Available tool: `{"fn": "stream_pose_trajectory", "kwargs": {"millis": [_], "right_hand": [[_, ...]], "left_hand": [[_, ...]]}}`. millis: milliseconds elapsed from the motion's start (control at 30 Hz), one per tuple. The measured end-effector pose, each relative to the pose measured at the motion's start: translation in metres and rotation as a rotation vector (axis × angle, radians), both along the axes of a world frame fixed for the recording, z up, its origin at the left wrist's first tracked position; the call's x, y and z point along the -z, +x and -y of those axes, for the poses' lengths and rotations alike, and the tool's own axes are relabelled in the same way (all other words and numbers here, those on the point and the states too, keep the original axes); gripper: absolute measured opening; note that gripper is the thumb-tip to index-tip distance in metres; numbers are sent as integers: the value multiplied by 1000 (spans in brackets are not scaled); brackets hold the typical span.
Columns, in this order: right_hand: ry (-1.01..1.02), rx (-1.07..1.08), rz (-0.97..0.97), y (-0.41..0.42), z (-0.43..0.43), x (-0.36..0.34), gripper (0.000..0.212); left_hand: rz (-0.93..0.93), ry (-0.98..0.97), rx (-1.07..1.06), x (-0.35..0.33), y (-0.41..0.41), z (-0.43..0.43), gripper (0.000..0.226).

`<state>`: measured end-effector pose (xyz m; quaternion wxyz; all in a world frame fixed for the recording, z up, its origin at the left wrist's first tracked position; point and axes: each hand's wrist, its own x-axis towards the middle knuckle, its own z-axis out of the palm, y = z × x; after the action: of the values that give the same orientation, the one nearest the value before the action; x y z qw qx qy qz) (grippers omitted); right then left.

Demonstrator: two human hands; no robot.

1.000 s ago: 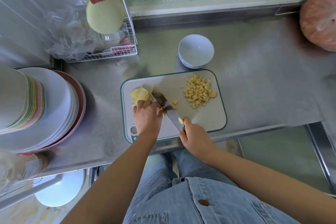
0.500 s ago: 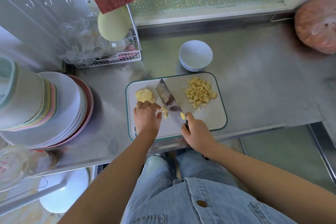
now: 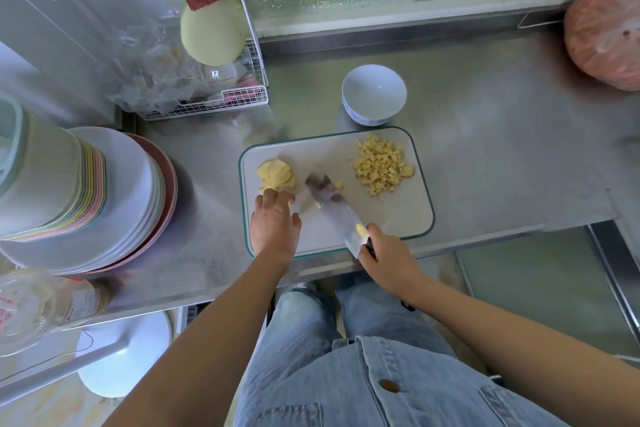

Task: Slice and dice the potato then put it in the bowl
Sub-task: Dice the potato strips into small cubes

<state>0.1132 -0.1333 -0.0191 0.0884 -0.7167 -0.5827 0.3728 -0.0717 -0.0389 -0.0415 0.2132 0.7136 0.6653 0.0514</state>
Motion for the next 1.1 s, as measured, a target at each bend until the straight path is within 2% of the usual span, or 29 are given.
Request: {"fn": "stream_pose_trajectory", "kwargs": {"millis": [200, 400, 500, 600, 733, 800, 900, 1000, 1100], "right_hand": [[65, 159, 74, 26, -11, -4, 9], [41, 23, -14, 5, -10, -5, 9], [13, 86, 8, 11, -14, -6, 7], [-20, 252, -101, 23, -19, -18, 5], [-65, 407, -320, 35, -21, -37, 11], [-90, 432, -362, 39, -18, -40, 6], [-118, 462, -412, 44, -14, -44, 11], [-118, 492, -459, 50, -12, -49, 11], [-121, 491, -466, 55, -11, -51, 7]], "left_hand": [[-31, -35, -5, -1, 0, -1, 32], [-65, -89, 26, -8, 1, -7, 29], [-50, -105, 32, -12, 2, -12, 24], [15, -92, 38, -16, 9, -13, 20], [120, -14, 227, -23, 42, -12, 30], [107, 46, 341, -27, 62, -12, 39], [41, 121, 433, -28, 86, -11, 44], [-70, 98, 426, -24, 96, -13, 46], [-65, 54, 367, -23, 100, -17, 48]]}}
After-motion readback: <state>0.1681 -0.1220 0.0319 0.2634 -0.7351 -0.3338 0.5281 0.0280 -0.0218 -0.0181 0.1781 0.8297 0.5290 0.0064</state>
